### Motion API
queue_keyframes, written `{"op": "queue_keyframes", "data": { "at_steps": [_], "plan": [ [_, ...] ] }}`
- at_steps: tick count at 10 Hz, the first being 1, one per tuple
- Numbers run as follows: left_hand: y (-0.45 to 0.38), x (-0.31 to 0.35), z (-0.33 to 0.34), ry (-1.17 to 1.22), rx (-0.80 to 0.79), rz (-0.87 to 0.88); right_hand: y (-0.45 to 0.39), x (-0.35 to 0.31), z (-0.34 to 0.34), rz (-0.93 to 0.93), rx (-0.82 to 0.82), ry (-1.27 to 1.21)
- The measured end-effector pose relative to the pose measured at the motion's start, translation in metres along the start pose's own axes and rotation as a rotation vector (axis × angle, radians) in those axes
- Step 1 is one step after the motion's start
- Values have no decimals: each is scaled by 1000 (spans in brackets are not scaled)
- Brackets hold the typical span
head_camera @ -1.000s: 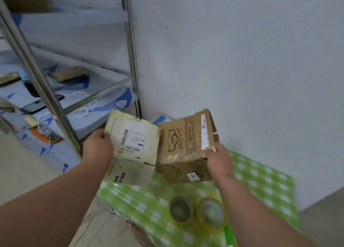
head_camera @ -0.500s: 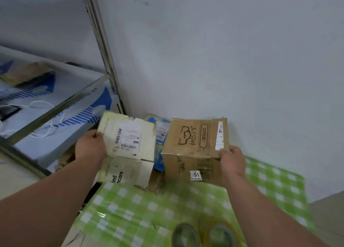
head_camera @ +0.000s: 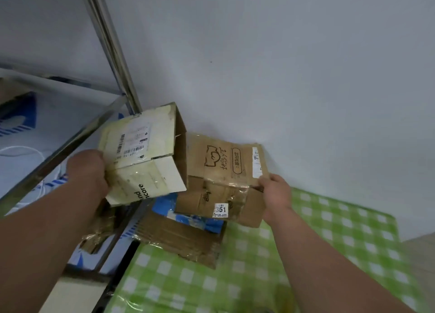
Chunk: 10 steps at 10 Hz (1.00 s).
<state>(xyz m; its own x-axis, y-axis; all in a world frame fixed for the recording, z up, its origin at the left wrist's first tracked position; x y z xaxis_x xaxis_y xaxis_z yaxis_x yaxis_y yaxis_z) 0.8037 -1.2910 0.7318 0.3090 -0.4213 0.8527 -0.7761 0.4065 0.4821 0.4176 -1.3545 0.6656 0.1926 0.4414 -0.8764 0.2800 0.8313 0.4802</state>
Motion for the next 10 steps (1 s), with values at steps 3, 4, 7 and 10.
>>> {"op": "queue_keyframes", "data": {
  "at_steps": [3, 4, 7, 10],
  "plan": [
    [-9, -15, 42, -361, -111, 120, 2, 81, 31, 203, -91, 557],
    [-4, -27, 64, -797, -201, 338, 5, 85, 33, 242, -280, 338],
    [12, -69, 115, -449, -438, 231, -9, 82, -20, 199, -57, 216],
    [46, -92, 148, -410, -529, 179, 4, 68, -26, 317, -299, -200]
  ]
}}
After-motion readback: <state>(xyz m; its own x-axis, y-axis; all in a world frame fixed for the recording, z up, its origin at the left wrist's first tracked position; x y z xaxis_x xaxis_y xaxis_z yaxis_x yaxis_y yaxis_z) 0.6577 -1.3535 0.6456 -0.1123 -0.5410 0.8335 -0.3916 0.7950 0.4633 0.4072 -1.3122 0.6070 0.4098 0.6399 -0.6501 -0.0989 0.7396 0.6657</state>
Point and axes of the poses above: each hand's wrist, its own y-axis away from the middle knuckle, its own z-axis out of the palm, x = y × z, the point moved 5 cm from there along -y, towards the middle knuckle, and after that the axes turned 8 degrees about -y, right-handed, at the moved point
